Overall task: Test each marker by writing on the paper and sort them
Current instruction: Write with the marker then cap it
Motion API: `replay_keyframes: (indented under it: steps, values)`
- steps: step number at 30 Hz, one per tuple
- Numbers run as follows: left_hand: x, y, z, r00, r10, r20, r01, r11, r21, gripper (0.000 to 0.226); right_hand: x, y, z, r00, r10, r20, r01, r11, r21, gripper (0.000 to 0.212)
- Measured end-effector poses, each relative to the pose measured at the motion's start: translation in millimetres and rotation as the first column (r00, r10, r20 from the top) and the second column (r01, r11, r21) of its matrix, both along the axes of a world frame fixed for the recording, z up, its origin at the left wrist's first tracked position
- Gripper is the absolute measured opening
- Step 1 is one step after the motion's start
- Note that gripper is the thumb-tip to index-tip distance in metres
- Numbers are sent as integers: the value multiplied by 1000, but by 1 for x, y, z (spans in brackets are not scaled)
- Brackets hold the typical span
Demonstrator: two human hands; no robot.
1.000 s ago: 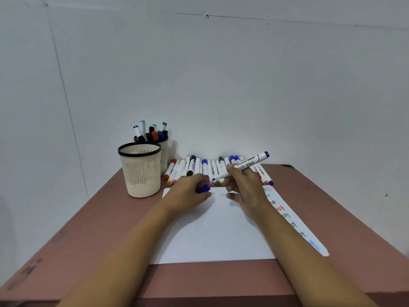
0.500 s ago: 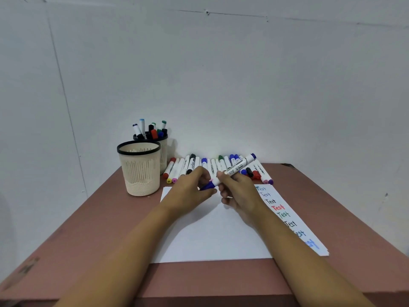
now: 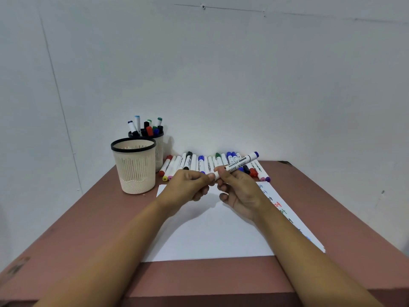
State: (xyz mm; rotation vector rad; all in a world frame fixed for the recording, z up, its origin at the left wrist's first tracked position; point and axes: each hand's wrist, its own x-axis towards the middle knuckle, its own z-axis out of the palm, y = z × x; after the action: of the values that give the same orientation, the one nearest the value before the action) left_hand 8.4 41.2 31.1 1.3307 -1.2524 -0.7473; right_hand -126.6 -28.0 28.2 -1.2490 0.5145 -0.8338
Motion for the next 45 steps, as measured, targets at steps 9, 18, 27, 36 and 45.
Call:
replay_keyframes:
  steps: [9, 18, 27, 36, 45]
  values:
    - [0, -3, 4, 978, 67, -197, -76, 996, -42, 14, -1, -2, 2, 988, -116, -100, 103, 986, -131, 17]
    - [22, -3, 13, 886, 317, -338, -385, 909, -160, 3, -2, -15, -25, 522, -769, -368, 138, 502, -854, 29]
    - [32, -10, 58, 887, 455, 76, -412, 855, -315, 12, 1, -13, -31, 354, -763, -541, -244, 483, -841, 33]
    - [102, -22, 147, 684, 684, 254, -523, 703, -482, 24, 1, -11, -29, 344, -773, -533, -255, 470, -845, 35]
    - [152, -41, 139, 547, 739, 394, -585, 674, -452, 25, 3, -14, -31, 342, -773, -533, -248, 473, -845, 34]
